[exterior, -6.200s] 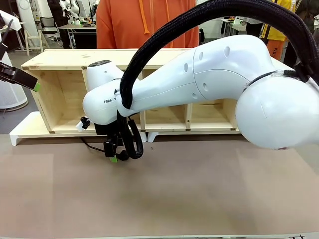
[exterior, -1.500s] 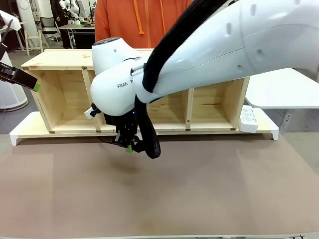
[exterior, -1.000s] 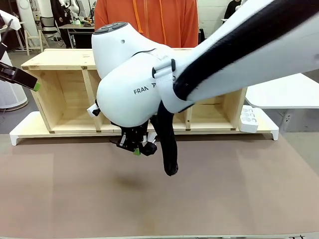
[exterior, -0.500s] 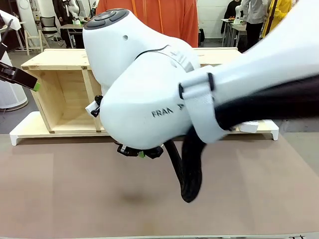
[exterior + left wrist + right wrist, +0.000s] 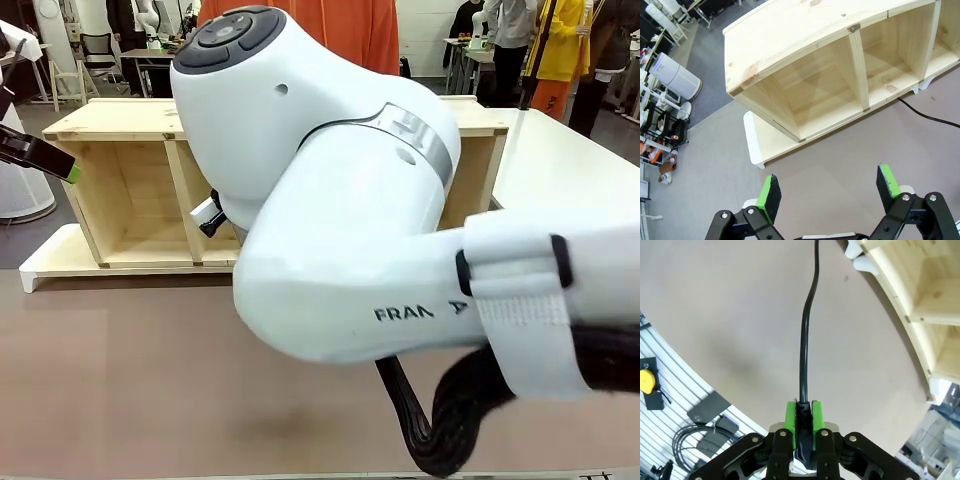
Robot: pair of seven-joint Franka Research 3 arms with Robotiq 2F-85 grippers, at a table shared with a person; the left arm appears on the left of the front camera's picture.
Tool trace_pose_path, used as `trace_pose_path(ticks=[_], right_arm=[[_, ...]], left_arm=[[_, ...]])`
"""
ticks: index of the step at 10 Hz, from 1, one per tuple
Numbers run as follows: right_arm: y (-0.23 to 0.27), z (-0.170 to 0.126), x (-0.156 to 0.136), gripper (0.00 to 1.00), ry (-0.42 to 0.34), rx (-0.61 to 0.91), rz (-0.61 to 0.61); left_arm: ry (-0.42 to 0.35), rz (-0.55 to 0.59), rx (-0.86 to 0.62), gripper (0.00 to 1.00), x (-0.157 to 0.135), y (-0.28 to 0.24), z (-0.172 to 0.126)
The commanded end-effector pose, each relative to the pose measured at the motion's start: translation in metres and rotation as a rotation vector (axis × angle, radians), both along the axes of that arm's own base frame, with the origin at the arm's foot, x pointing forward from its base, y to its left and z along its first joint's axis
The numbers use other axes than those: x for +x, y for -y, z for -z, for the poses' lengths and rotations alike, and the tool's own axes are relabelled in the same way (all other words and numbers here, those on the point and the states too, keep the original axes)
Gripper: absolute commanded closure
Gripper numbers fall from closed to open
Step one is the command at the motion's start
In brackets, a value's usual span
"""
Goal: Perform cable management.
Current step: Pull the grasped Power Cable to the location of the Power Strip.
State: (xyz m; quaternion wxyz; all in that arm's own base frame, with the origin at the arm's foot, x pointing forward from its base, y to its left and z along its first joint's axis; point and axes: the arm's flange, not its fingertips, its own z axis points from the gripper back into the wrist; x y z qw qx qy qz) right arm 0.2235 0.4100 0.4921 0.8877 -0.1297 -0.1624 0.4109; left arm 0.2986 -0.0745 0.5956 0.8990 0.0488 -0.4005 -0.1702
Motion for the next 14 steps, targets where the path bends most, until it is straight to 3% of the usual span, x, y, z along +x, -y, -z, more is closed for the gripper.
trace_pose_path(ticks=[1, 10, 12, 14], right_arm=[[0.006, 0.005, -0.012, 0.84, 0.051, -0.001, 0.047], [0.004, 0.002, -0.007, 0.84, 0.02, 0.004, 0.022], [0.027, 0.018, 0.004, 0.84, -0.085, 0.032, 0.068], [0.06, 0.022, 0.022, 0.84, -0.129, 0.066, 0.154]], left_arm=[[0.011, 0.006, 0.013, 0.0, 0.001, 0.0, -0.001], [0.011, 0.006, 0.013, 0.0, 0.001, 0.0, -0.001], [0.011, 0.006, 0.013, 0.0, 0.001, 0.0, -0.001], [0.011, 0.006, 0.013, 0.0, 0.001, 0.0, -0.001]])
